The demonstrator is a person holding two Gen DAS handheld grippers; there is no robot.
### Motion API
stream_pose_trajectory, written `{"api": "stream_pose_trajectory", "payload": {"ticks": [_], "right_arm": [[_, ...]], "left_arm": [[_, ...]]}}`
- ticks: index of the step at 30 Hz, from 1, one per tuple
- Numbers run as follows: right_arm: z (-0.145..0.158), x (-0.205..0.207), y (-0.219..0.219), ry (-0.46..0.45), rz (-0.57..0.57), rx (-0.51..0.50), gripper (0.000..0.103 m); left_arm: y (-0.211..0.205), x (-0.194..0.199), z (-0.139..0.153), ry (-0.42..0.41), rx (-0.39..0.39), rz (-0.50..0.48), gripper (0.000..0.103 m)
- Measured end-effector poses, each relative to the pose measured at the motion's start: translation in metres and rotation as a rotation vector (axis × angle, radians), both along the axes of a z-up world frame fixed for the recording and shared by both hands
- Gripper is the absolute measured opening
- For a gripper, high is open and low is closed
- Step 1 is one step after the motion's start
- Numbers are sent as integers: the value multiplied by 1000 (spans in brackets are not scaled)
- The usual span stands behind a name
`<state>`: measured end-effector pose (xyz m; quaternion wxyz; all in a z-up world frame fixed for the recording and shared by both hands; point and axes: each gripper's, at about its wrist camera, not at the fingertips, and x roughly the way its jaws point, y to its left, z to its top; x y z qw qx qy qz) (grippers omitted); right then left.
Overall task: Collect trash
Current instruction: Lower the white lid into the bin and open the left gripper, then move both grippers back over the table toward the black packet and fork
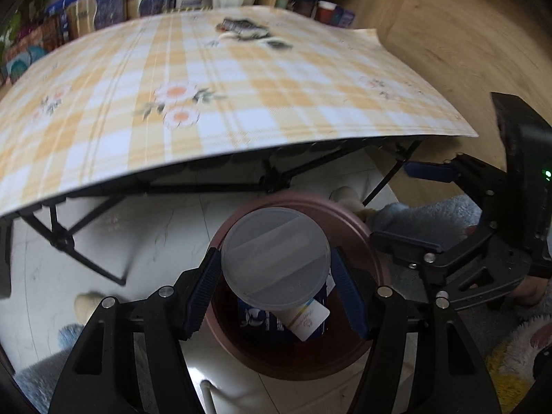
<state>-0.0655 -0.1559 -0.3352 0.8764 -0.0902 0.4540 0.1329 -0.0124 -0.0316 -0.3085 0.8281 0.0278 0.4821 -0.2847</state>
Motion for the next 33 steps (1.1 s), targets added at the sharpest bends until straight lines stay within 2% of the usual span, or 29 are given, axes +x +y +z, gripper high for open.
{"api": "stream_pose_trajectory", "payload": {"ticks": [5,15,26,30,33], "right_arm": [[-1,1,-3,2,-20,-6,97],[2,4,-19,-3,-96,31,97],[1,5,-18,0,-90,24,97],[1,5,-18,0,-91,24,97],[1,4,-18,1,-91,24,97]], "left_arm": [[7,4,-4,23,-16,27,64],[3,3,-6,31,1,19,64],[5,6,-8,47,-5,34,64],[6,6,-7,36,-8,44,79],[10,6,-4,19,-11,73,83]]}}
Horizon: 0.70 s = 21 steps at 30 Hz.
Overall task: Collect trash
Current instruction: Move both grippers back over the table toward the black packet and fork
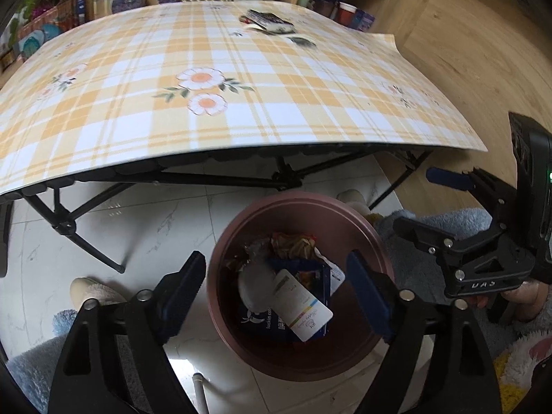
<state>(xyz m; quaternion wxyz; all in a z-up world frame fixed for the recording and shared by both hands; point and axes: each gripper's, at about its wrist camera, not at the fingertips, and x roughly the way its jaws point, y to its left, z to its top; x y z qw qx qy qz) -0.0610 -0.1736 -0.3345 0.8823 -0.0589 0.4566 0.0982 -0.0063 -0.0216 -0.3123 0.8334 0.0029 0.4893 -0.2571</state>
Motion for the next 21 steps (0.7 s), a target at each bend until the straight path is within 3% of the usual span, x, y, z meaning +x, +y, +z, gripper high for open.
{"api": "stream_pose_trajectory", "payload": {"ticks": [9,21], "right_arm": [[0,0,0,0,1,-1,97],[7,-2,0,-28,-3,2,97]], "left_arm": [[21,-4,25,-121,-60,109,90],[35,0,29,-132,-74,190,92]]}}
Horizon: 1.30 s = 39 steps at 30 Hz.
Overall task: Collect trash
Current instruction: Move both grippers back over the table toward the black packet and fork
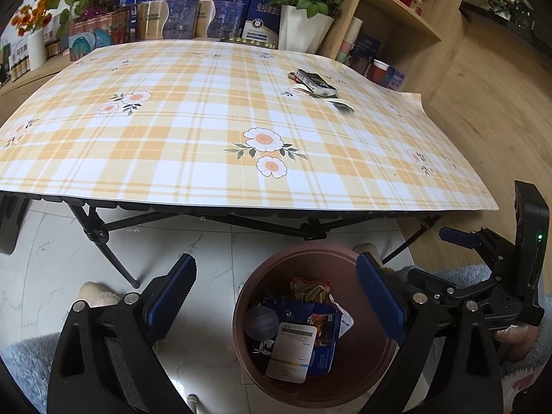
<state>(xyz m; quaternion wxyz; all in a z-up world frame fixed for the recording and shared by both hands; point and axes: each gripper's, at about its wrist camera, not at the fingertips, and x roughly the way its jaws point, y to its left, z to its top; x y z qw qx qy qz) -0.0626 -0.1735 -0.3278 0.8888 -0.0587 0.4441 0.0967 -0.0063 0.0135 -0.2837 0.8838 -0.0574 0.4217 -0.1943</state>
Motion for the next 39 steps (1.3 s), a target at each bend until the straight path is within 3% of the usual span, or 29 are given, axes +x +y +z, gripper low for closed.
{"api": "stream_pose_trajectory", "payload": {"ticks": [11,21,24,28,30,33,38,39], "right_arm": [[29,6,-32,-53,-78,137,97],[66,49,-75,-125,-166,227,97],[69,67,-88,-146,-191,257,97],[64,98,-102,-100,-204,287,97],[63,105,-104,-95,-195,289,97],[66,113,-101,-129,-220,156,97],[62,121,-115,-135,-255,155,97],[60,122,-119,-129,-268,159,97]], "left_arm": [[3,2,6,-18,29,40,97],[-4,35,36,-80,73,37,97],[-13,59,55,-106,51,23,97],[-37,101,73,-116,84,7,97],[-51,129,77,-89,89,10,97],[-75,175,77,-6,50,0,97],[-117,234,65,49,69,18,96],[-127,246,60,66,73,31,91]]}}
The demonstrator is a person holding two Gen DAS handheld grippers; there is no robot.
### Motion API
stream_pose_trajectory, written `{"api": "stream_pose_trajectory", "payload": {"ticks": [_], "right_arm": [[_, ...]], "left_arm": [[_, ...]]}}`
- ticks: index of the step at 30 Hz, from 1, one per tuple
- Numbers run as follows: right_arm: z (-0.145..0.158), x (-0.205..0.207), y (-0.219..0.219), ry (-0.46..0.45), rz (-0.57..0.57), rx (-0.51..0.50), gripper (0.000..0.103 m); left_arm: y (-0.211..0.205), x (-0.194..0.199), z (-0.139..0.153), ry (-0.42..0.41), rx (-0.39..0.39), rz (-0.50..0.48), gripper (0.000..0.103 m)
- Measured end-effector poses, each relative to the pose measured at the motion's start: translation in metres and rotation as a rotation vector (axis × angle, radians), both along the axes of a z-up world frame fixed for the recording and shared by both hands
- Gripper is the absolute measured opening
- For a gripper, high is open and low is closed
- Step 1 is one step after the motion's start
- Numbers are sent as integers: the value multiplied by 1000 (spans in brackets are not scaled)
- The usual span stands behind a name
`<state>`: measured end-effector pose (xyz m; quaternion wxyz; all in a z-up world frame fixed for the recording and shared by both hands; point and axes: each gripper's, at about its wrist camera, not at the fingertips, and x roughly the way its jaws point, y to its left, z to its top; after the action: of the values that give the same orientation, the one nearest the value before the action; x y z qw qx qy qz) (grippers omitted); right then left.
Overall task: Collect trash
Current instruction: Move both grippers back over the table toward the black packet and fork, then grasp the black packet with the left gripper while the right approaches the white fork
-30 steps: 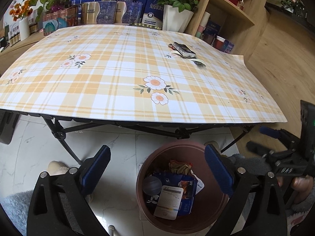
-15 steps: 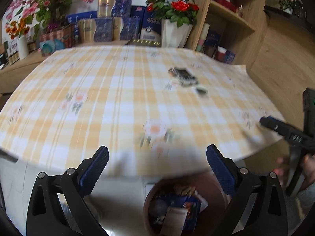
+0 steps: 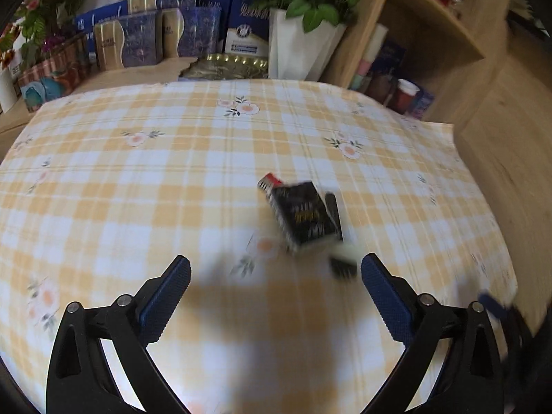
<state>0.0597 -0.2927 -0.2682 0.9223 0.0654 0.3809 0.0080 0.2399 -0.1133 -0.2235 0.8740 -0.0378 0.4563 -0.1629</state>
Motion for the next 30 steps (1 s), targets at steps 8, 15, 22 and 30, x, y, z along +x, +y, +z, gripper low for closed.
{"api": "stream_pose_trajectory", "payload": {"ticks": [8,15,22,30], "right_arm": [[-6,3,-22,5,-31,33,97],[-6,7,-24,9,-5,20,97],[1,22,-8,37,150,32,96],[11,90,61,72,460,-58,59]], "left_arm": [[-44,51,-30,68,80,32,76],[-58,61,-37,51,126,6,52],[-23,40,-15,16,-10,-25,32],[46,-16,7,-22,-89,-22,31]]}}
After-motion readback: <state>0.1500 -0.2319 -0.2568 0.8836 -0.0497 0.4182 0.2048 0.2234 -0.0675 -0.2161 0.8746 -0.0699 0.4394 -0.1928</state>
